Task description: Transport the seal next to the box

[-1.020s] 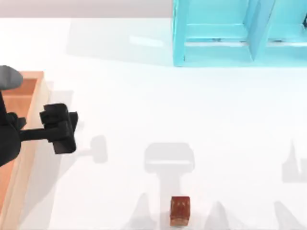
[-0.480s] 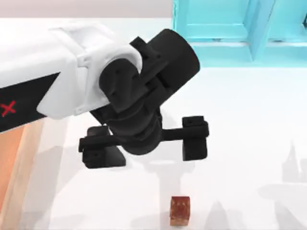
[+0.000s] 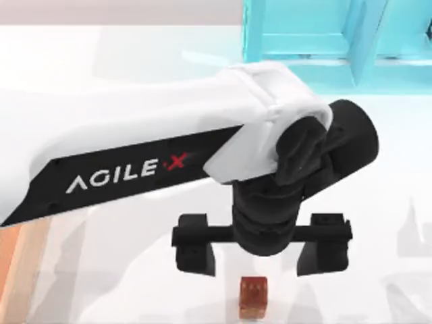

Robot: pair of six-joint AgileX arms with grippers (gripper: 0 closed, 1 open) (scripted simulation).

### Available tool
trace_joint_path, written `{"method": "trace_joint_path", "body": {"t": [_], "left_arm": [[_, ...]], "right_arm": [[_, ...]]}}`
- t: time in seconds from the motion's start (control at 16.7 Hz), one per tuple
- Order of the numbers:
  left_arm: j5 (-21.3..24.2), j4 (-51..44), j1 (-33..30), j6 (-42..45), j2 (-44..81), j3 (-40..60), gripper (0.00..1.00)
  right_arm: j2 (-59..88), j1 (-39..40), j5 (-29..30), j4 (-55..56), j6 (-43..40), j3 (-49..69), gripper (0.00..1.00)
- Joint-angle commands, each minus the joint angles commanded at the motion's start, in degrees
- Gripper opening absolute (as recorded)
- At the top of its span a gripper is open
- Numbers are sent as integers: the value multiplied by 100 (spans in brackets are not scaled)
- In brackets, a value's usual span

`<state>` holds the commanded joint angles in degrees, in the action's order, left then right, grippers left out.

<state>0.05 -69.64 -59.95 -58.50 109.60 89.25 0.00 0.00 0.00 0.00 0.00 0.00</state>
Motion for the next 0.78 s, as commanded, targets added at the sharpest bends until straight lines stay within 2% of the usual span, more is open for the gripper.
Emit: {"method": "trace_joint_path", "body": {"t": [0.36, 0.78], "left_arm": [[0, 243, 23, 24, 58, -209, 100], [4, 1958, 21, 30, 573, -1336, 100]], "right_arm": [[0, 0, 0, 0, 0, 0, 100], [0, 0, 0, 0, 0, 0, 100]]}}
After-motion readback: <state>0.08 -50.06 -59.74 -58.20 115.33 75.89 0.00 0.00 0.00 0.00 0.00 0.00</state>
